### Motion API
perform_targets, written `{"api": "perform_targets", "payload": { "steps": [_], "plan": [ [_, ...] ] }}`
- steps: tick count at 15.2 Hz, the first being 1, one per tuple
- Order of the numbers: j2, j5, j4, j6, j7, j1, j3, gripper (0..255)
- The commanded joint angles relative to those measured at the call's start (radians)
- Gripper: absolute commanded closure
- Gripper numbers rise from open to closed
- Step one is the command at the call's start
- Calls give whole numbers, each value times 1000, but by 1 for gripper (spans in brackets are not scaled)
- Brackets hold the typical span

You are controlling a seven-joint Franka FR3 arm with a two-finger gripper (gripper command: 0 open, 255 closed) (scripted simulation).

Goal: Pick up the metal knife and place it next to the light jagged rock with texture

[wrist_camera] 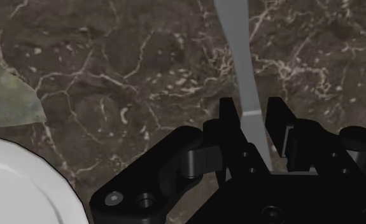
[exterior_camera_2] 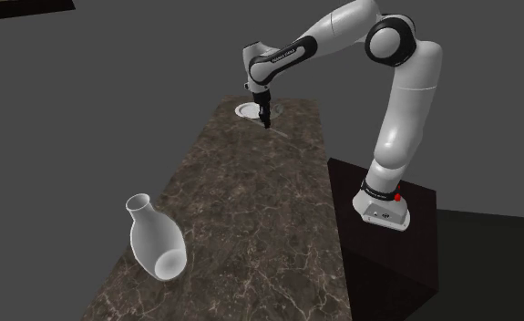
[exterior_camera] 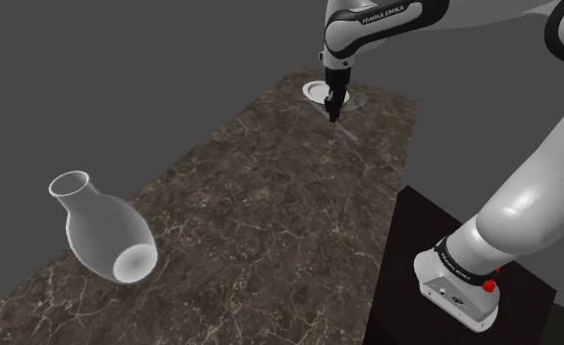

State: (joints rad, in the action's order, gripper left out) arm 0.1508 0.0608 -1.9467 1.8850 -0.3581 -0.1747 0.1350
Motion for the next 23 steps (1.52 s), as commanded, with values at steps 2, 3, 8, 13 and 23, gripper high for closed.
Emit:
{"api": "perform_targets", "payload": {
  "steps": [2, 3, 8, 13, 23],
  "plan": [
    [17, 3, -21, 38, 3, 0, 0, 255],
    [22, 4, -27, 50, 4, 0, -1, 255],
    [41, 8, -43, 83, 9, 2, -1, 255],
    [-5, -62, -70, 243, -327, -35, 29, 0],
    [43, -53, -118, 338, -321, -32, 28, 0]
  ]
}}
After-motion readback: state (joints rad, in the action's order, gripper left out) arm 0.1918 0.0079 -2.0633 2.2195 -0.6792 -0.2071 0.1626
